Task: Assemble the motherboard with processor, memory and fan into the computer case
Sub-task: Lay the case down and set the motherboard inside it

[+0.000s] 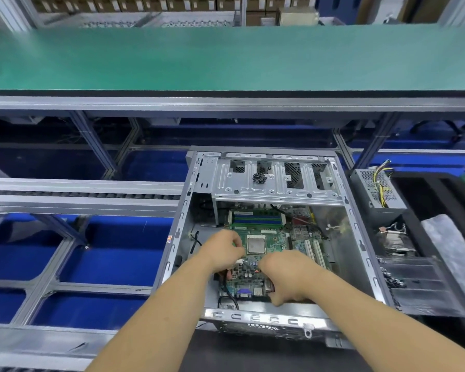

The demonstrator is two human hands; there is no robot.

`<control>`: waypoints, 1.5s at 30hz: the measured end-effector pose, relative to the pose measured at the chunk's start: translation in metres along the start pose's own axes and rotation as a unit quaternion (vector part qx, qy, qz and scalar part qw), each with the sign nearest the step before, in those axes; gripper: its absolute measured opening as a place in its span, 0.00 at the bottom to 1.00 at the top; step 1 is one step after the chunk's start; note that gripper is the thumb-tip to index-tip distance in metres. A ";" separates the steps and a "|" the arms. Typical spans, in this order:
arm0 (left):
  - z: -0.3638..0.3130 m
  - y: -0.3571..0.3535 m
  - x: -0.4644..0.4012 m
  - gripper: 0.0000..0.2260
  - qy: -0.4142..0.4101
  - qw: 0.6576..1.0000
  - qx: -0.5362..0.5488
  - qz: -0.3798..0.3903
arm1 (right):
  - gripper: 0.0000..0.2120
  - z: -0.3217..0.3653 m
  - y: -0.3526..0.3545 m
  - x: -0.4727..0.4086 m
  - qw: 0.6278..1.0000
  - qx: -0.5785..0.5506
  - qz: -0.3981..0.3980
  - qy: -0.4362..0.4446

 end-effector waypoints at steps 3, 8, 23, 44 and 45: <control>0.000 -0.004 -0.001 0.06 0.005 1.000 0.019 0.013 | 0.15 0.002 -0.011 0.004 0.998 0.012 0.069 0.004; 0.004 -0.007 -0.003 0.08 0.005 1.000 0.012 0.020 | 0.12 -0.003 -0.023 0.012 0.986 -0.118 0.121 -0.003; 0.006 -0.009 -0.006 0.10 0.001 1.000 -0.018 0.023 | 0.16 -0.013 -0.037 0.009 0.923 -0.352 0.147 -0.042; -0.018 0.007 -0.011 0.22 -0.033 0.974 -0.199 -0.101 | 0.18 -0.077 0.054 -0.017 0.933 -0.239 -0.231 -0.136; -0.023 0.004 -0.014 0.23 -0.036 0.970 -0.222 -0.097 | 0.18 -0.070 0.056 -0.028 0.941 -0.234 -0.218 -0.112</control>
Point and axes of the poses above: each hand's wrist, its own x-axis away from the middle knuckle, its own y-axis out of the back of the hand, z = x × y, the point moved 8 cm from there along -x, towards the middle knuckle, and after that the axes turned 1 degree about z, right-handed, at the moved point
